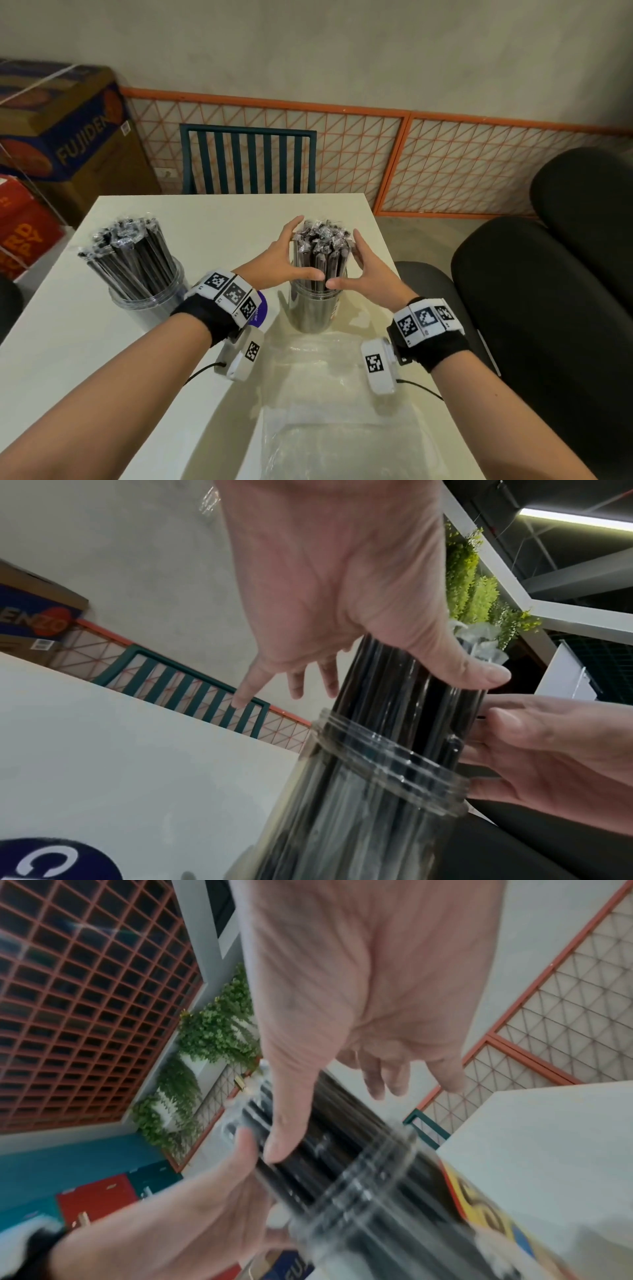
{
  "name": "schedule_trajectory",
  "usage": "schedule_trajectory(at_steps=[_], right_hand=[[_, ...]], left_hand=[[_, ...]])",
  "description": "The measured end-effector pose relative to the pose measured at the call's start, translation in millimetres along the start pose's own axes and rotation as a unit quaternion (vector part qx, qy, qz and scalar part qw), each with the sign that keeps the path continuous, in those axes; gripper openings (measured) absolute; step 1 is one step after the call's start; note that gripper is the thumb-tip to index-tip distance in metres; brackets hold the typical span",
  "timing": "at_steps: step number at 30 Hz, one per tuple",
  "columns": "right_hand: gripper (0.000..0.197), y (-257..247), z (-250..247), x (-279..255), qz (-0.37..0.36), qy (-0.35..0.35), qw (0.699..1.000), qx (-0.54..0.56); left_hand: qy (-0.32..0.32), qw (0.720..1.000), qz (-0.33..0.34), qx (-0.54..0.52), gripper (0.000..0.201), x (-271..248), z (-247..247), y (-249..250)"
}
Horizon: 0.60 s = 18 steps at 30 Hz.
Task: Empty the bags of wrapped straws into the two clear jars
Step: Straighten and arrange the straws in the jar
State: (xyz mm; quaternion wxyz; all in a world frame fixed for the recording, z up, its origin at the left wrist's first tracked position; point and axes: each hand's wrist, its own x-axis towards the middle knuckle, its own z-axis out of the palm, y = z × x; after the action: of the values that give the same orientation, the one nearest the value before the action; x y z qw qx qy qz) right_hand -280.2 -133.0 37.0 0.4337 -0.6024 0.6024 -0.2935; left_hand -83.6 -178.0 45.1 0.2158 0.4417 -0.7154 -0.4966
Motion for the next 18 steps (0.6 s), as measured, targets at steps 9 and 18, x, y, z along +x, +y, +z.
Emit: schedule_trajectory(at_steps=[9, 18], right_hand=[[0.072, -14.1, 20.9, -8.2, -0.064, 0.1, 0.992, -0.038], [0.094, 3.1, -3.0, -9.3, -0.005, 0.013, 0.996, 0.092]], left_hand=[[0.043, 0.998, 0.005, -0.038, 0.093, 8.4, 15.2, 7.5], [-0.008, 1.0, 0.022, -0.014, 0.099, -4.4, -1.6, -15.3]])
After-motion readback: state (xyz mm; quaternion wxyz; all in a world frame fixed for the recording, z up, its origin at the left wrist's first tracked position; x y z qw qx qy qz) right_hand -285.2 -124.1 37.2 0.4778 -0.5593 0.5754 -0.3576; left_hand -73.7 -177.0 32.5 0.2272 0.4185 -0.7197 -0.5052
